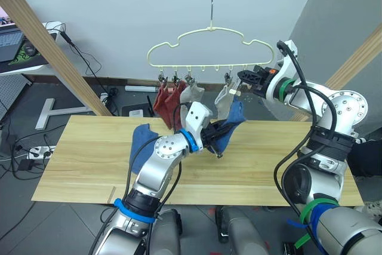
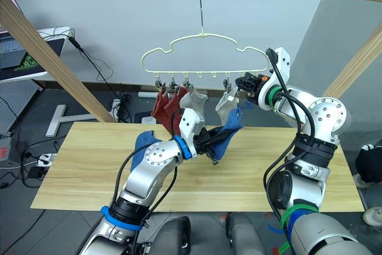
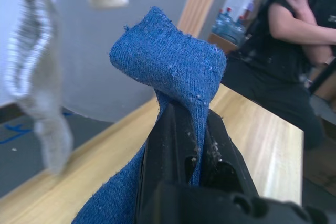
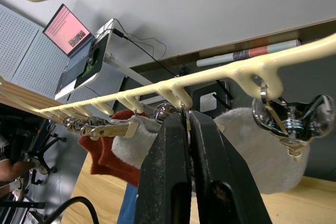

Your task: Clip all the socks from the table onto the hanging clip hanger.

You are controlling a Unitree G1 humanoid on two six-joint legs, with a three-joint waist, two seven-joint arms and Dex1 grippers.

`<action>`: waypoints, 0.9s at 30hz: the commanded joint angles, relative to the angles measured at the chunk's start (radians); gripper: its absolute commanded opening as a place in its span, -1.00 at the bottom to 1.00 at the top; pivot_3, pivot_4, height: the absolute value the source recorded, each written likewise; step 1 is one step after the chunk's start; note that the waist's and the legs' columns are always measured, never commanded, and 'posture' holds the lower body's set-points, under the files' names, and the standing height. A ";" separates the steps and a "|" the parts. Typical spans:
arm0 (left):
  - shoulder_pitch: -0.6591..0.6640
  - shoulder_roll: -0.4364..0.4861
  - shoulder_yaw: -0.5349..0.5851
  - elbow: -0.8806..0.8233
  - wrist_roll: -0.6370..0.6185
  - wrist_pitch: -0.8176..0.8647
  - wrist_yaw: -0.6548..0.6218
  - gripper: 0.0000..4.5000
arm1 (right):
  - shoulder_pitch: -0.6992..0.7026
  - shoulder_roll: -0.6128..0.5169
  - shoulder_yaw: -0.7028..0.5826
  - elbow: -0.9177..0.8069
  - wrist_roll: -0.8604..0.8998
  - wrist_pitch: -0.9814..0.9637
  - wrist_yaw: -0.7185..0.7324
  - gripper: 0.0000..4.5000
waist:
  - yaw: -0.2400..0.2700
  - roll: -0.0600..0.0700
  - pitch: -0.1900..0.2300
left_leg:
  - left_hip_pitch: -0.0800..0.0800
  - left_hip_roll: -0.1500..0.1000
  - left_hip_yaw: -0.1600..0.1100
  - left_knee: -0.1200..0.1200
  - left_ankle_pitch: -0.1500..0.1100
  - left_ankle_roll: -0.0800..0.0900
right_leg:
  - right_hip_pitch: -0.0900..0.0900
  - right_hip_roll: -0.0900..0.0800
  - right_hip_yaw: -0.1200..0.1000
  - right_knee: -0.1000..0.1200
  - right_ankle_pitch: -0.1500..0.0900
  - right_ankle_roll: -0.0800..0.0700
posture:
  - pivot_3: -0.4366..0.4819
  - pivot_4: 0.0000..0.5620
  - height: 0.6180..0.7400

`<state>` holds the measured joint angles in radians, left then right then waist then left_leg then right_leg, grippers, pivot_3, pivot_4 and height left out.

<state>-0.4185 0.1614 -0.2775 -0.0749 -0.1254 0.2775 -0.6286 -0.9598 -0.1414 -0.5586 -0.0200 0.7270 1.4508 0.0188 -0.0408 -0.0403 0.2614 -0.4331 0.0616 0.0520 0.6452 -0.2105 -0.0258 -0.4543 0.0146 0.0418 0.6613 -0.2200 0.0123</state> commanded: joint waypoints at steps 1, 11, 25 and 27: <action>-0.017 -0.007 0.003 -0.040 0.013 -0.042 0.020 -0.98 | 0.016 0.000 -0.018 -0.030 -0.001 0.029 -0.025 -1.00 | 0.000 0.000 0.000 | 0.000 0.000 0.000 0.000 0.000 0.000 | 0.000 0.000 0.000 0.000 0.000 0.000 | -0.20 -0.16 1.00; -0.055 0.000 0.021 0.017 0.042 -0.099 0.046 -0.98 | 0.034 0.013 -0.025 -0.069 -0.001 0.062 -0.028 -1.00 | 0.000 0.000 0.000 | 0.000 0.000 0.000 0.000 0.000 0.000 | 0.000 0.000 -0.001 0.000 0.000 0.000 | -0.19 -0.21 1.00; -0.089 -0.017 0.008 0.075 0.051 -0.142 0.051 -1.00 | 0.021 0.021 -0.076 -0.083 0.017 0.070 -0.014 0.33 | -0.009 0.000 -0.001 | -0.001 0.000 0.001 0.000 0.000 0.000 | -0.001 0.000 0.000 0.000 0.000 0.000 | -0.24 -0.17 1.00; -0.090 -0.019 0.007 0.078 0.051 -0.144 0.047 -1.00 | 0.017 0.014 -0.079 -0.085 0.023 0.059 -0.004 0.68 | -0.014 0.000 -0.001 | -0.001 0.000 0.001 0.000 0.000 0.000 | -0.001 0.001 0.000 0.000 0.000 0.000 | -0.24 -0.17 1.00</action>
<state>-0.4920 0.1520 -0.2684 0.0193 -0.0729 0.1630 -0.5794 -0.9240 -0.1111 -0.6207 -0.0805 0.7276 1.5203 0.0003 -0.0548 -0.0400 0.2609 -0.4339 0.0615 0.0528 0.6449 -0.2105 -0.0258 -0.4556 0.0155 0.0414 0.6614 -0.2200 0.0124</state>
